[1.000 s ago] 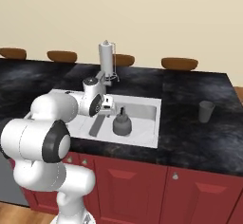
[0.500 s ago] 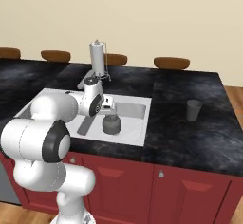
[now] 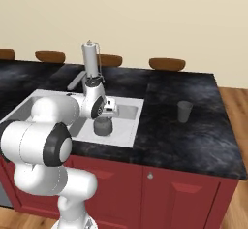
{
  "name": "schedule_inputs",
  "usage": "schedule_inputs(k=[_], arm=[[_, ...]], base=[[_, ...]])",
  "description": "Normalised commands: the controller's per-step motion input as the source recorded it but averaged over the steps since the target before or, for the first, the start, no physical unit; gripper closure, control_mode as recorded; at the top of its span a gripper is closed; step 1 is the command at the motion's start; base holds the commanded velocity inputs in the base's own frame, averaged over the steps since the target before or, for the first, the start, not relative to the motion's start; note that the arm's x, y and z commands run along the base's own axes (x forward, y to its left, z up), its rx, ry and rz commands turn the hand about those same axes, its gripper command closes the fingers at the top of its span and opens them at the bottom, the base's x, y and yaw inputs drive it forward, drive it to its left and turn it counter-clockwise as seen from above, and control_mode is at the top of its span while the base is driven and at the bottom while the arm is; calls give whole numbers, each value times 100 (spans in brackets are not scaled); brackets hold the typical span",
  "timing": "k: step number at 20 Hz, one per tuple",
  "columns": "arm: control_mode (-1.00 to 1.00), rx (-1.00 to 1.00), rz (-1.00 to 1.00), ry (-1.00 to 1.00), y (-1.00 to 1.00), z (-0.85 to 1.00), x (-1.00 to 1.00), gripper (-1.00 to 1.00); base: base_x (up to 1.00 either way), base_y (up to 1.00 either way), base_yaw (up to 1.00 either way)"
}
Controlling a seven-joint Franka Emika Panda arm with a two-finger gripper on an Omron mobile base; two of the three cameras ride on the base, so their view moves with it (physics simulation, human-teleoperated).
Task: Place the glass cup in the left basin and the kettle in the right basin of the sink.
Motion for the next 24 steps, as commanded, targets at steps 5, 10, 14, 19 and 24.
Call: schedule_inputs(k=[5, 10, 14, 19, 24], arm=[[100, 0, 0, 0, 0, 0, 0, -100], [100, 0, 0, 0, 0, 0, 0, -100], [100, 0, 0, 0, 0, 0, 0, -100], [100, 0, 0, 0, 0, 0, 0, -100], [100, 0, 0, 0, 0, 0, 0, -100]], base=[[1, -27, 0], [22, -9, 0], [41, -4, 0], [36, -6, 0], [6, -1, 0]])
